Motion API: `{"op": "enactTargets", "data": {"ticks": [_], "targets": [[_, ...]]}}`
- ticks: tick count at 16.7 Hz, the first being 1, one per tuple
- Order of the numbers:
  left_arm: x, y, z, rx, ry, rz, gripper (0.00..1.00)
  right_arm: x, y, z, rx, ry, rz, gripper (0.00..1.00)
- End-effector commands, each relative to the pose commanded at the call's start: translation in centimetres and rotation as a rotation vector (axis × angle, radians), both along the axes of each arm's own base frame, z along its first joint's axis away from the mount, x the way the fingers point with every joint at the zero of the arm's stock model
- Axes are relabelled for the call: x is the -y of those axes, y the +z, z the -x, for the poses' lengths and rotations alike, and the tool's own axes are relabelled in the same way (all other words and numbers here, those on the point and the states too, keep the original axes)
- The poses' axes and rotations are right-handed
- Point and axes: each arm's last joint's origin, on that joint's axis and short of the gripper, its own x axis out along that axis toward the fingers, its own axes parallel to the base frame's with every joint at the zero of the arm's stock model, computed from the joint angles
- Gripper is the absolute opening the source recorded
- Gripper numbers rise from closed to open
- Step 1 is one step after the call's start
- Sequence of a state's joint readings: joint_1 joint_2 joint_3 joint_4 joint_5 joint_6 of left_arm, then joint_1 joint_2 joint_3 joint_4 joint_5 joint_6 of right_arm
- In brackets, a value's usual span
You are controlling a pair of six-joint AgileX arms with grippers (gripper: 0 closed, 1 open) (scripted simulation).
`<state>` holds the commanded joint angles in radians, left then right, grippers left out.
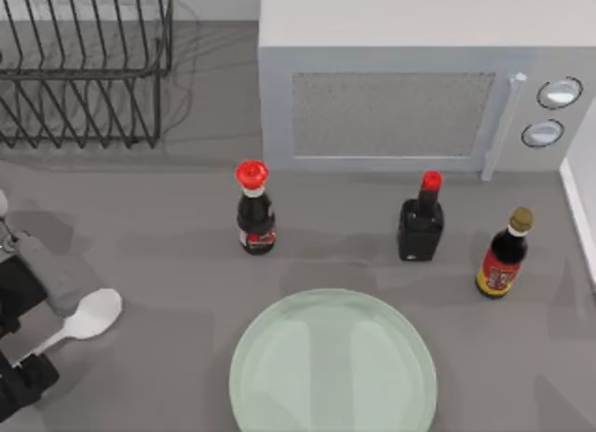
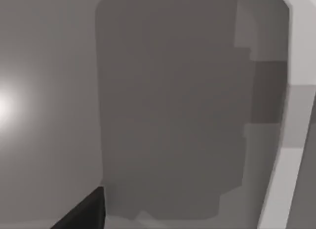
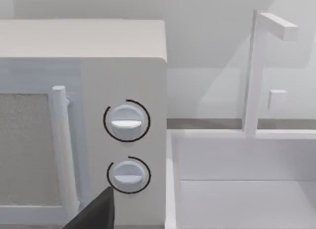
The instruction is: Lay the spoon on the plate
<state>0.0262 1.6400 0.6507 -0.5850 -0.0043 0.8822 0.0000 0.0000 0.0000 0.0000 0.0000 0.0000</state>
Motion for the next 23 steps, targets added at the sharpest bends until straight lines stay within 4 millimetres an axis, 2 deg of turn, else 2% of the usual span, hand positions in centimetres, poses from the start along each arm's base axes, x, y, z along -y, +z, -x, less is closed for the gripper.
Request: {"op": "enactTargets", "data": {"ticks": [10,18,19,21,23], "targets": [[0.0,0.0,0.0,0.0,0.0,0.0,0.02,0.0,0.0,0.0,0.0,0.0,0.0,1.0],[0.0,0.0,0.0,0.0,0.0,0.0,0.0,0.0,0.0,0.0,0.0,0.0,0.0,1.0],[0.0,2.2,-0.1,0.018,0.011,0.021,0.0,0.0,0.0,0.0,0.0,0.0,0.0,1.0],[0.0,2.5,-0.3,0.021,0.009,0.02,0.0,0.0,0.0,0.0,0.0,0.0,0.0,1.0],[0.0,3.9,-0.7,0.025,0.006,0.02,0.0,0.0,0.0,0.0,0.0,0.0,0.0,1.0]]}}
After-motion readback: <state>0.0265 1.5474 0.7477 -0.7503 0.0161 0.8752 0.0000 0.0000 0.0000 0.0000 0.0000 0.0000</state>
